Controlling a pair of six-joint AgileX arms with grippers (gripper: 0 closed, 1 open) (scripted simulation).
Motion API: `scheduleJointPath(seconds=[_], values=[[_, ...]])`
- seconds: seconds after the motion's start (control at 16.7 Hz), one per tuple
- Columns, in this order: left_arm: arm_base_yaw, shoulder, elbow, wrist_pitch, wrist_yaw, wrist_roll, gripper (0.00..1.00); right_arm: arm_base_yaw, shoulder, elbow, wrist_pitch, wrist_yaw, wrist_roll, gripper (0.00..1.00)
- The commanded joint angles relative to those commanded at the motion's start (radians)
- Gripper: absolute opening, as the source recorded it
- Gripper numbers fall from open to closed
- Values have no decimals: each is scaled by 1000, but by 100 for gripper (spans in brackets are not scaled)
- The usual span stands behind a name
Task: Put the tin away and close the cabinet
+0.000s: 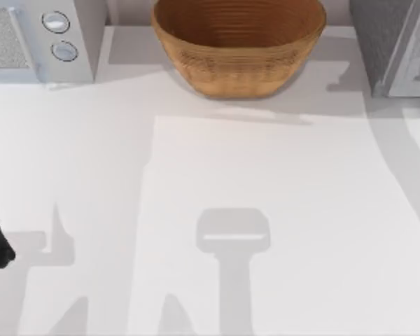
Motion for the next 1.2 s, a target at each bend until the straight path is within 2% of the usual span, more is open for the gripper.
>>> scheduleJointPath(seconds=[0.3, 0.96, 1.2], values=[[0, 0, 0, 0, 0, 0, 100, -16, 141, 190, -48, -13, 0, 0], [0, 0, 0, 0, 0, 0, 100, -72, 651, 876, -223, -62, -2, 0], [0, 0, 0, 0, 0, 0, 100, -82, 748, 1006, -256, -71, -2, 0]])
